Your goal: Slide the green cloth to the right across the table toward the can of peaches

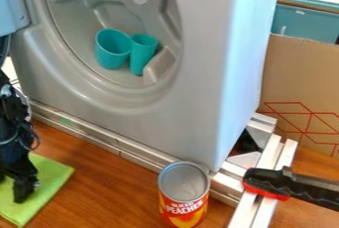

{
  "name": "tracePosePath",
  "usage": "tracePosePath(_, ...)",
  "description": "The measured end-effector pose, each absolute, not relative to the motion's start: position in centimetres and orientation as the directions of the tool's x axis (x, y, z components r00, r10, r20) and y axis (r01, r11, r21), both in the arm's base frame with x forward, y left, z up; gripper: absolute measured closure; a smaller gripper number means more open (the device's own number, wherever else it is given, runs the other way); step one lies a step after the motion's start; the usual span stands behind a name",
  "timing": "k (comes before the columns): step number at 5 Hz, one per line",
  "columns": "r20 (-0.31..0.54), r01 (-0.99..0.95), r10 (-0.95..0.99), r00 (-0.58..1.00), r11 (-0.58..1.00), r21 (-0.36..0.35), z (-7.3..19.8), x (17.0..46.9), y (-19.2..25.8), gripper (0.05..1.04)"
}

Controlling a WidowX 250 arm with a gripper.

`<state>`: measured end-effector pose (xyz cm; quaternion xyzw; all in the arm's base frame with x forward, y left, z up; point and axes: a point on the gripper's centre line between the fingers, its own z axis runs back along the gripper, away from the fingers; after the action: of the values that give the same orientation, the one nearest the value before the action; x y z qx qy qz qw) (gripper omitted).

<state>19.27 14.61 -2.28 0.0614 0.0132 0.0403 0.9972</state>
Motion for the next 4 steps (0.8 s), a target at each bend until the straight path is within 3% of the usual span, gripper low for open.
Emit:
tracePosePath(1,-0.024,-0.044,0.044,0.999,0.999,-0.025,-1.6,18.8,9.5,0.083)
tracePosePath(2,-0.02,-0.026,0.026,0.999,0.999,-0.025,-0.4,19.7,5.3,0.083)
tracePosePath(4,-0.107,0.042,-0.034,0.994,0.996,0.073,-0.2,19.1,1.7,0.083)
